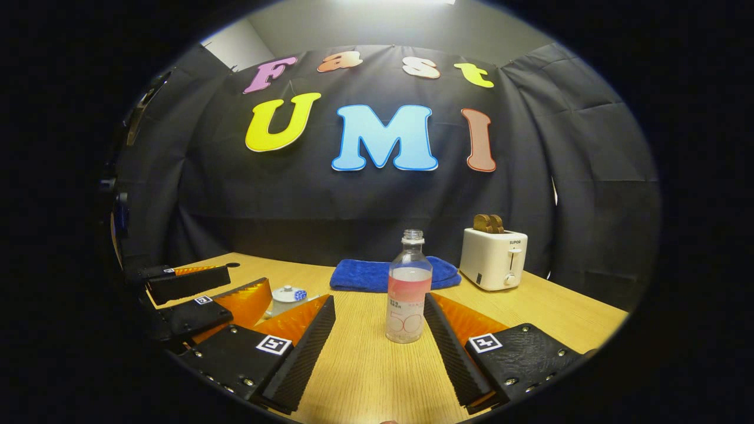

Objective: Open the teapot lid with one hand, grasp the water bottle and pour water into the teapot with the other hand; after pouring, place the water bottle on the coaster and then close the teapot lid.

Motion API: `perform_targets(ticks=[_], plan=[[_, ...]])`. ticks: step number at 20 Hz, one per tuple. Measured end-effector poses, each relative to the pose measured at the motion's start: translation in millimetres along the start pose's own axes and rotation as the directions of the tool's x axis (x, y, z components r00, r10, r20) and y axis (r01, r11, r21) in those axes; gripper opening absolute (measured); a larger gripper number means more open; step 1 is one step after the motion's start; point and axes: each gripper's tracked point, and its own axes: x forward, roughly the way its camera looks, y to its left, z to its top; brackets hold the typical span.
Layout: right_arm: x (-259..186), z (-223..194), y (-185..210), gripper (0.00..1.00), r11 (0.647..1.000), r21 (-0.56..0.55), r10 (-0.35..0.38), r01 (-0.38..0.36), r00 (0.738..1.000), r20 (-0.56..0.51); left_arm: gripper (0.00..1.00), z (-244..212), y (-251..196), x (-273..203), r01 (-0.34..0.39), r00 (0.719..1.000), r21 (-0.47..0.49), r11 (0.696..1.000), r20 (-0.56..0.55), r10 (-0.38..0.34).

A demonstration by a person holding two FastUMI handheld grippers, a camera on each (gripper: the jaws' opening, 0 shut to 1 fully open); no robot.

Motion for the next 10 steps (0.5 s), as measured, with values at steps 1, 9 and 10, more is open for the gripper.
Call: perform_targets(ticks=[1,9,10], plan=[[8.1,-0.4,-1.1,0.94,1.000,0.001,-0.008,0.008,1.000,-0.013,0.96,1.1,-2.8,6.0,0.021,1.000,-0.007,1.000,-0.004,-0.021],[58.0,2.4,-22.2,0.94,0.997,0.023,-0.070,0.071,0.995,-0.066,0.96,-3.9,1.8,56.2,0.073,0.997,-0.036,0.997,-0.014,-0.074],[64.2,-0.3,-25.1,0.94,0.997,0.024,-0.076,0.078,0.995,-0.072,0.96,-5.7,3.3,61.5,0.073,0.997,-0.018,0.997,-0.015,-0.073]])
